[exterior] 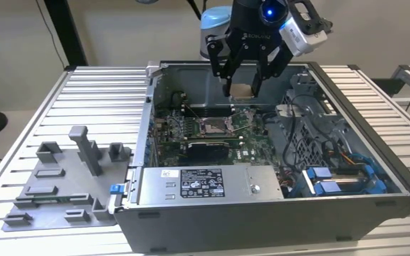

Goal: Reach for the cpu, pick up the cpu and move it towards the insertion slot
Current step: 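Pick up the cpu and move it towards the insertion slot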

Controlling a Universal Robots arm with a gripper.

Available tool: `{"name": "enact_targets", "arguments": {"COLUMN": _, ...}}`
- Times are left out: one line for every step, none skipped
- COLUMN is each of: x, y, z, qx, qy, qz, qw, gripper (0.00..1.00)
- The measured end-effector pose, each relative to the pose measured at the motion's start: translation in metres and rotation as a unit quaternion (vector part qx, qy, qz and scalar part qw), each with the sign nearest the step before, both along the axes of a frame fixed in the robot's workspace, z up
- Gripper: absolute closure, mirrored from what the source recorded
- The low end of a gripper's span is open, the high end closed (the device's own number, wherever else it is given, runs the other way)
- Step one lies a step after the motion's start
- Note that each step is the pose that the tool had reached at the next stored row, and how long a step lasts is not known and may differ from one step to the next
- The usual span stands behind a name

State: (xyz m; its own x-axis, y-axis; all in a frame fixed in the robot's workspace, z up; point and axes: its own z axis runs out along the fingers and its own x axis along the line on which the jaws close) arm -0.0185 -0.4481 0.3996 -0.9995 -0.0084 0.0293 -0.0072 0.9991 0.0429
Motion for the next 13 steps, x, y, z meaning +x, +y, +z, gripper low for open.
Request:
{"name": "enact_targets", "arguments": {"x": 0.0, "y": 0.0039, "z": -0.0005, "qx": 0.0001, "qy": 0.0, "qz": 0.0, "qw": 1.0, "gripper": 1.0}}
{"name": "enact_targets", "arguments": {"x": 0.0, "y": 0.0083, "z": -0.0008, "qx": 0.0, "qy": 0.0, "qz": 0.0, "qw": 1.0, "gripper": 1.0}}
{"name": "enact_targets", "arguments": {"x": 0.0, "y": 0.0123, "z": -0.0013, "qx": 0.0, "qy": 0.0, "qz": 0.0, "qw": 1.0, "gripper": 1.0}}
{"name": "enact_targets", "arguments": {"x": 0.0, "y": 0.0162, "z": -0.0018, "qx": 0.0, "qy": 0.0, "qz": 0.0, "qw": 1.0, "gripper": 1.0}}
{"name": "enact_targets", "arguments": {"x": 0.0, "y": 0.0206, "z": -0.0022, "qx": 0.0, "qy": 0.0, "qz": 0.0, "qw": 1.0, "gripper": 1.0}}
{"name": "enact_targets", "arguments": {"x": 0.0, "y": 0.0253, "z": -0.0027, "qx": -0.0001, "qy": 0.0, "qz": 0.0, "qw": 1.0, "gripper": 1.0}}
{"name": "enact_targets", "arguments": {"x": 0.0, "y": 0.0296, "z": -0.0032, "qx": 0.0, "qy": 0.0, "qz": 0.0, "qw": 1.0, "gripper": 1.0}}
{"name": "enact_targets", "arguments": {"x": 0.0, "y": 0.0341, "z": -0.0037, "qx": -0.0001, "qy": 0.0001, "qz": 0.0, "qw": 1.0, "gripper": 1.0}}
{"name": "enact_targets", "arguments": {"x": 0.0, "y": 0.0388, "z": -0.0042, "qx": 0.0, "qy": 0.0, "qz": 0.0, "qw": 1.0, "gripper": 1.0}}
{"name": "enact_targets", "arguments": {"x": 0.0, "y": 0.0434, "z": -0.0048, "qx": 0.0, "qy": 0.0, "qz": 0.0, "qw": 1.0, "gripper": 1.0}}
{"name": "enact_targets", "arguments": {"x": 0.0, "y": 0.0479, "z": -0.0053, "qx": -0.0001, "qy": 0.0, "qz": 0.0, "qw": 1.0, "gripper": 1.0}}
{"name": "enact_targets", "arguments": {"x": 0.0, "y": 0.0525, "z": -0.006, "qx": 0.0, "qy": 0.0, "qz": 0.0, "qw": 1.0, "gripper": 1.0}}
{"name": "enact_targets", "arguments": {"x": 0.0, "y": 0.0572, "z": -0.0068, "qx": 0.0, "qy": 0.0, "qz": 0.0, "qw": 1.0, "gripper": 1.0}}
